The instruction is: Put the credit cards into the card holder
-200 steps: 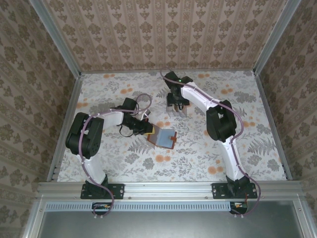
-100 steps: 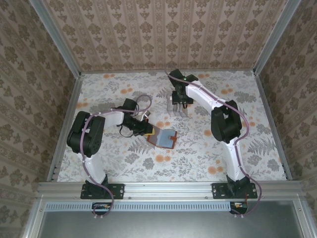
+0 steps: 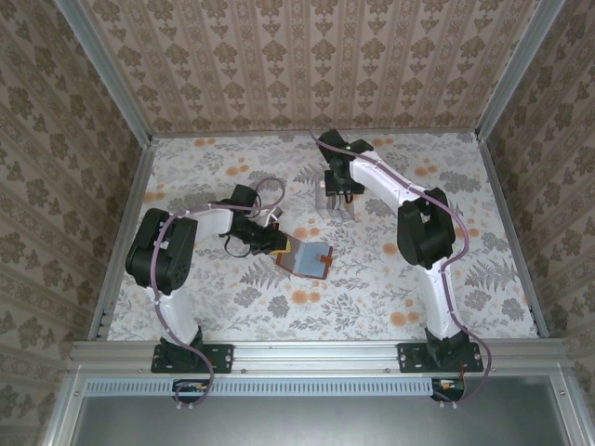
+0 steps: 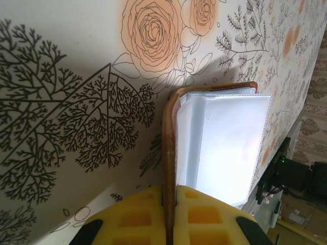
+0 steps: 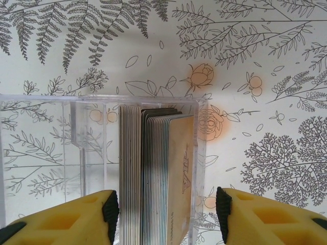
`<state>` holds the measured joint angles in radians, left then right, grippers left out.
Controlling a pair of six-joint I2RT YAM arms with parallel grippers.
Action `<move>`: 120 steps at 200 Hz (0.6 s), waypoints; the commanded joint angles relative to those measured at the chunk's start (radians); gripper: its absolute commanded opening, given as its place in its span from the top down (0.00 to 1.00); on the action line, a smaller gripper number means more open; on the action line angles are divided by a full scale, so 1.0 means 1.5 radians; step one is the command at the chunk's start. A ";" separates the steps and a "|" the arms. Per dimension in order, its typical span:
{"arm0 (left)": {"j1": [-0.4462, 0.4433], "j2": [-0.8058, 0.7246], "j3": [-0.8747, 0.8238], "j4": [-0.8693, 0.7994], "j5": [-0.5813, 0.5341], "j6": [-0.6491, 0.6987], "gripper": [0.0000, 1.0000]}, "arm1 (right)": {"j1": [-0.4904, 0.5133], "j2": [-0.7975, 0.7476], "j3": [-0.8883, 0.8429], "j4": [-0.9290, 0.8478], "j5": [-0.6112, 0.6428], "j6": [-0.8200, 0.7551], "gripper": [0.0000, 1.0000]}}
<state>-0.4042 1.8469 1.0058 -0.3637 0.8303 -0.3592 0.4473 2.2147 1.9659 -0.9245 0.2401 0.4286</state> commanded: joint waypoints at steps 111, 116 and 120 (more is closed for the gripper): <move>0.001 0.010 0.008 -0.008 0.008 -0.005 0.94 | -0.008 0.019 -0.019 -0.008 -0.015 -0.023 0.36; 0.001 0.009 0.008 -0.007 0.007 -0.005 0.94 | -0.008 0.020 -0.021 -0.008 -0.014 -0.024 0.36; 0.000 0.009 0.007 -0.008 0.007 -0.006 0.94 | -0.008 0.020 -0.023 -0.008 -0.013 -0.025 0.36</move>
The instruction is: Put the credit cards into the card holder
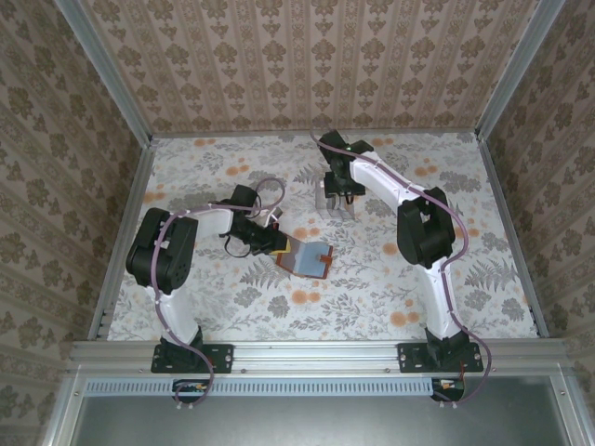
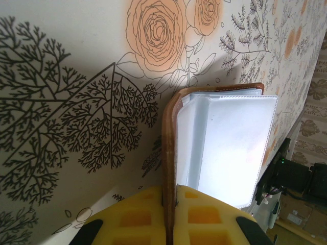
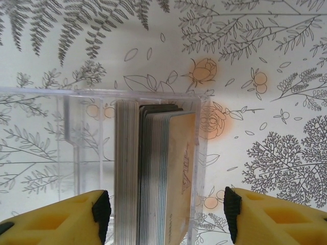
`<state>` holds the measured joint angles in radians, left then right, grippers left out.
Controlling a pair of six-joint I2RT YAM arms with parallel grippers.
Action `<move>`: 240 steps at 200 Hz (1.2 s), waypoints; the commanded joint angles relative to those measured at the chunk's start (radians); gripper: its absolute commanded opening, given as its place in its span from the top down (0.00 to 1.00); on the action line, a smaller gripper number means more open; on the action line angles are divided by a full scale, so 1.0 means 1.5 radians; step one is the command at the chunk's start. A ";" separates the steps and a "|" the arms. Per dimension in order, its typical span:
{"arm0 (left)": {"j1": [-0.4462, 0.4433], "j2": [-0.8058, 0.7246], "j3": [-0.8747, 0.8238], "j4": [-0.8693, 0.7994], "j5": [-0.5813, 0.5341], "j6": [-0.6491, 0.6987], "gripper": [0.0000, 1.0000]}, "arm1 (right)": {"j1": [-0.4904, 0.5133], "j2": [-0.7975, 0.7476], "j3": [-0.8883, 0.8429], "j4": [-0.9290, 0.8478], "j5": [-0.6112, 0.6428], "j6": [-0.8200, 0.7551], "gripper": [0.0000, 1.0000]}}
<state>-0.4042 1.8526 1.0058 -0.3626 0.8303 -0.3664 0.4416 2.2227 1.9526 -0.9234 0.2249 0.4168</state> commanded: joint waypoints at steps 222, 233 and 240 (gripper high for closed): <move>-0.008 0.007 0.008 -0.004 0.009 -0.003 0.94 | -0.004 -0.075 -0.078 0.037 0.089 -0.071 0.53; -0.009 0.012 0.010 -0.006 0.012 -0.003 0.94 | -0.005 -0.074 -0.079 0.038 0.078 -0.073 0.58; -0.009 0.014 0.011 -0.005 0.014 -0.001 0.95 | -0.004 -0.072 -0.080 0.040 0.070 -0.074 0.61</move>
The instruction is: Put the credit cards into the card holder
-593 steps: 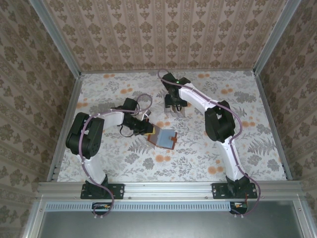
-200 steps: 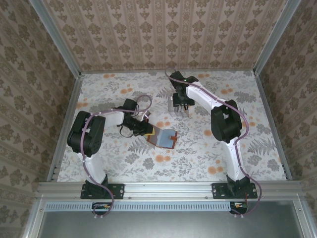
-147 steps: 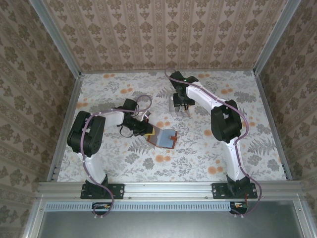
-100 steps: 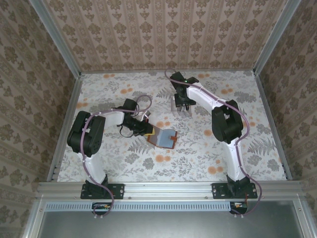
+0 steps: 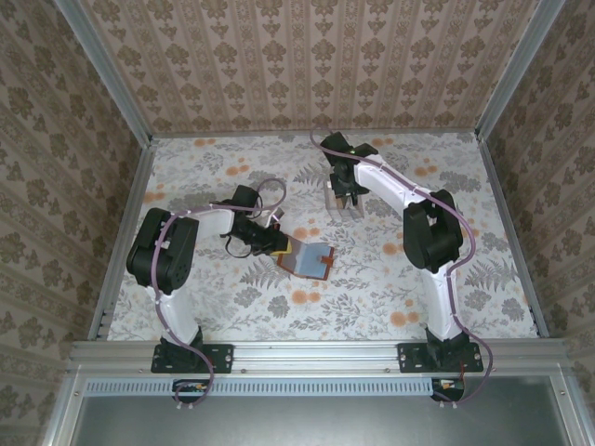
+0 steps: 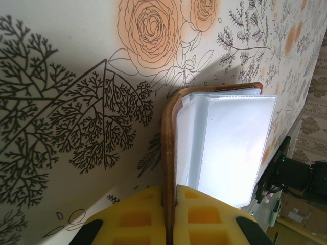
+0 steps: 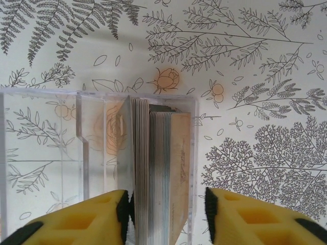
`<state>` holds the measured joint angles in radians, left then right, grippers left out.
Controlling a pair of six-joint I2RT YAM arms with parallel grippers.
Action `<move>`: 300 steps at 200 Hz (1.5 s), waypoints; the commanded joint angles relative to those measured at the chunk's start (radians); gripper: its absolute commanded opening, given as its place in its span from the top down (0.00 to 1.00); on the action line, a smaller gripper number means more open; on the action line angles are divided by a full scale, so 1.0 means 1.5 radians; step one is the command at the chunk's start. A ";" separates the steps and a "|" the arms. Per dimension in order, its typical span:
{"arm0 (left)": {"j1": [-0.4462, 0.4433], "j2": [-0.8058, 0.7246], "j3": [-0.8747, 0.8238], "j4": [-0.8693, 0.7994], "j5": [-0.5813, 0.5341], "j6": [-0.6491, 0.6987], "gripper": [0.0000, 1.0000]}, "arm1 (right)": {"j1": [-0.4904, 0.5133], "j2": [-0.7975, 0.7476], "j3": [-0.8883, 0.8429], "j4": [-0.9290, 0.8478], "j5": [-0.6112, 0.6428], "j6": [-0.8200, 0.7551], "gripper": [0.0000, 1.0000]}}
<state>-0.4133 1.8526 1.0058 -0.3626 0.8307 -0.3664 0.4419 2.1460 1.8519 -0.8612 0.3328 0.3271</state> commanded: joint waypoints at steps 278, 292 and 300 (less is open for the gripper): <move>-0.005 0.010 0.027 -0.015 -0.016 -0.004 0.92 | 0.050 -0.468 -0.519 0.344 -0.470 0.219 1.00; -0.005 0.007 0.023 -0.009 -0.021 -0.008 0.91 | 0.073 -0.490 -0.594 0.418 -0.498 0.266 1.00; -0.005 0.005 0.021 -0.006 -0.022 -0.012 0.90 | 0.087 -0.494 -0.622 0.448 -0.504 0.284 1.00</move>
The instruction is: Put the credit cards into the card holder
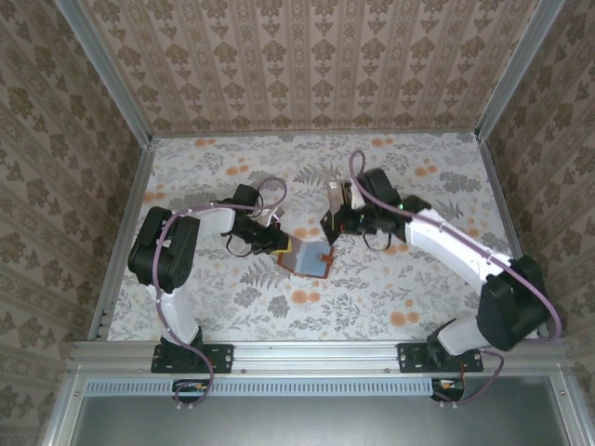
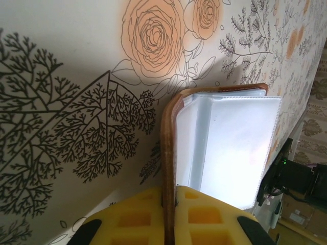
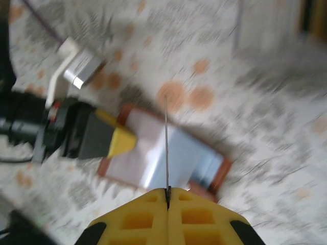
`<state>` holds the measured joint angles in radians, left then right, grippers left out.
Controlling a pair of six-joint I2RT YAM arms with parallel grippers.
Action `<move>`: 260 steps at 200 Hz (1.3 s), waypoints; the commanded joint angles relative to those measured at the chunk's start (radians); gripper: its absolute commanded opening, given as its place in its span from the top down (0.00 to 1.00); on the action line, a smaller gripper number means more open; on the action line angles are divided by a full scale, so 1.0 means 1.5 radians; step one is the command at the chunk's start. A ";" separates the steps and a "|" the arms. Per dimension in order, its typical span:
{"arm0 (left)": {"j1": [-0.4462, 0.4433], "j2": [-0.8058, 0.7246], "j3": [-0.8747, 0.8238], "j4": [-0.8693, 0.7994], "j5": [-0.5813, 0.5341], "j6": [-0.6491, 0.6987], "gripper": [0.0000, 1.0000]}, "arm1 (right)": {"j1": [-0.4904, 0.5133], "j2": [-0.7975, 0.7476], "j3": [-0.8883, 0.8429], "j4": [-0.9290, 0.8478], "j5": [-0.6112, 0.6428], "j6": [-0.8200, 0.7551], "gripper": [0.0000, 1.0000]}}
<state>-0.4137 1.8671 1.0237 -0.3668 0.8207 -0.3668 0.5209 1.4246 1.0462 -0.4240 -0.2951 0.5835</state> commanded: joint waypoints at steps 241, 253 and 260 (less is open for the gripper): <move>0.009 -0.101 -0.094 0.014 -0.054 -0.037 0.85 | 0.047 0.170 -0.211 0.428 -0.124 0.248 1.00; 0.016 -0.105 -0.101 0.012 -0.052 -0.034 0.95 | 0.047 0.178 -0.214 0.450 -0.132 0.251 1.00; 0.020 -0.106 -0.105 0.011 -0.047 -0.030 0.99 | 0.048 0.182 -0.218 0.461 -0.136 0.253 1.00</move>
<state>-0.4030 1.7462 0.8948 -0.3382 0.7319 -0.4282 0.5953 1.6653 0.7296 0.1970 -0.4641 0.9463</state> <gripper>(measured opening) 0.080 0.058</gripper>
